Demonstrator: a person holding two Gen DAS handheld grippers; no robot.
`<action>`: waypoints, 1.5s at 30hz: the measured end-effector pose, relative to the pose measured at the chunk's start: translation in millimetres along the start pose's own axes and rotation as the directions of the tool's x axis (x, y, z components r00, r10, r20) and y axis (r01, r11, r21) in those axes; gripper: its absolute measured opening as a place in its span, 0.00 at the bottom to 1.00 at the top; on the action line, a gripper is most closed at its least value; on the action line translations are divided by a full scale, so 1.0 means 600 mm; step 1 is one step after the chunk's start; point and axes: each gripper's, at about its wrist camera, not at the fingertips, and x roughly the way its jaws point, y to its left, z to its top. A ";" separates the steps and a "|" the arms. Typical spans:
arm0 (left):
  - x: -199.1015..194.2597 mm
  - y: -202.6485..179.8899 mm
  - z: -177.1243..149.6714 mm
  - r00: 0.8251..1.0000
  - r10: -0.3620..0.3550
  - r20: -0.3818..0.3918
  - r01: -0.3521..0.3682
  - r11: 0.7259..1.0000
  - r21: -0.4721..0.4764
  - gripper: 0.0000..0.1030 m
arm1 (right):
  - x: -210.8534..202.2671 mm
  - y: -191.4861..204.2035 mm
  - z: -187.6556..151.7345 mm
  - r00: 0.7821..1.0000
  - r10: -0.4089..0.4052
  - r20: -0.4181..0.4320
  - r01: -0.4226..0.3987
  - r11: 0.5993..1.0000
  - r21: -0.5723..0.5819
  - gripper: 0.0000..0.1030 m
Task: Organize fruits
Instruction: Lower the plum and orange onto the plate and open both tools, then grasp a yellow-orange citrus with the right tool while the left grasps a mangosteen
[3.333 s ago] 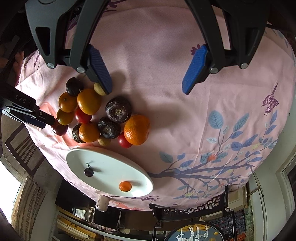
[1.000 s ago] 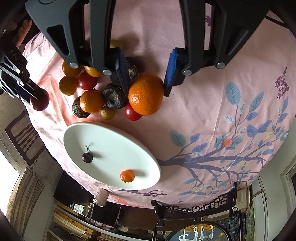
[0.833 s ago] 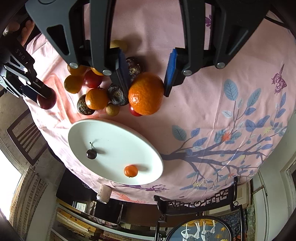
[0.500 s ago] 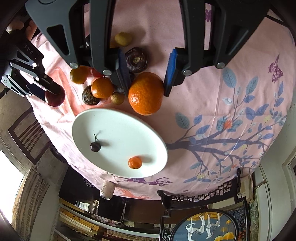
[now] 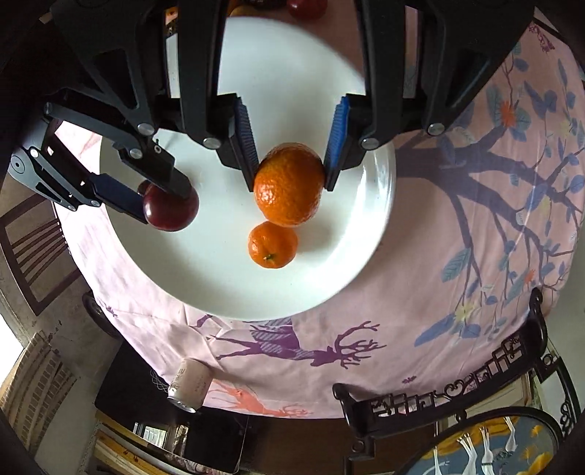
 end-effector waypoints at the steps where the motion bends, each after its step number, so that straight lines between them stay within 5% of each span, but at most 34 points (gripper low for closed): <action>1: 0.007 0.005 0.004 1.000 0.001 -0.006 -0.001 1.000 -0.016 0.35 | 0.010 -0.005 0.004 1.000 -0.009 -0.007 0.009 1.000 0.004 0.35; 6: 0.026 0.017 0.021 1.000 0.000 -0.017 -0.001 0.999 -0.036 0.36 | 0.032 -0.009 0.017 0.999 -0.033 -0.026 0.032 0.999 -0.025 0.36; 10: -0.019 0.027 0.019 0.999 -0.018 0.051 0.021 0.998 -0.054 0.66 | -0.006 -0.003 0.019 0.991 -0.122 0.052 0.125 0.990 -0.065 0.56; 13: -0.088 0.029 -0.008 0.991 -0.009 0.133 0.013 0.999 -0.030 0.68 | -0.070 -0.005 0.005 0.983 -0.141 0.118 0.149 0.987 -0.065 0.56; 15: -0.137 0.027 -0.046 0.982 -0.006 0.189 0.009 1.000 -0.012 0.79 | -0.122 0.000 -0.021 0.975 -0.152 0.161 0.163 0.985 -0.062 0.56; 17: -0.179 0.022 -0.099 0.968 0.019 0.249 -0.023 1.000 0.012 0.88 | -0.173 0.011 -0.068 0.964 -0.177 0.196 0.190 0.981 -0.049 0.69; 20: -0.215 0.021 -0.184 0.953 0.049 0.300 -0.058 0.998 0.022 0.89 | -0.226 0.031 -0.157 0.960 -0.166 0.225 0.175 0.984 -0.020 0.93; 26: -0.221 0.042 -0.302 0.964 0.042 0.262 -0.038 0.999 -0.019 0.89 | -0.275 0.066 -0.275 0.957 -0.169 0.234 0.166 0.986 0.033 0.93; 35: -0.230 0.044 -0.375 0.968 0.077 0.239 -0.082 0.997 0.010 0.89 | -0.296 0.093 -0.312 0.960 -0.168 0.224 0.169 0.985 0.014 0.93; 40: -0.201 0.055 -0.393 0.976 0.105 0.192 -0.109 0.994 0.011 0.89 | -0.267 0.102 -0.334 0.982 -0.082 0.170 0.082 0.997 0.006 0.92; 43: -0.184 0.065 -0.394 0.980 0.114 0.164 -0.115 0.993 -0.004 0.89 | -0.247 0.106 -0.339 0.990 -0.022 0.137 0.022 1.000 0.006 0.60; 45: -0.178 0.068 -0.394 0.979 0.127 0.160 -0.127 0.992 -0.006 0.89 | -0.232 0.107 -0.338 0.994 0.011 0.110 -0.012 1.000 0.008 0.52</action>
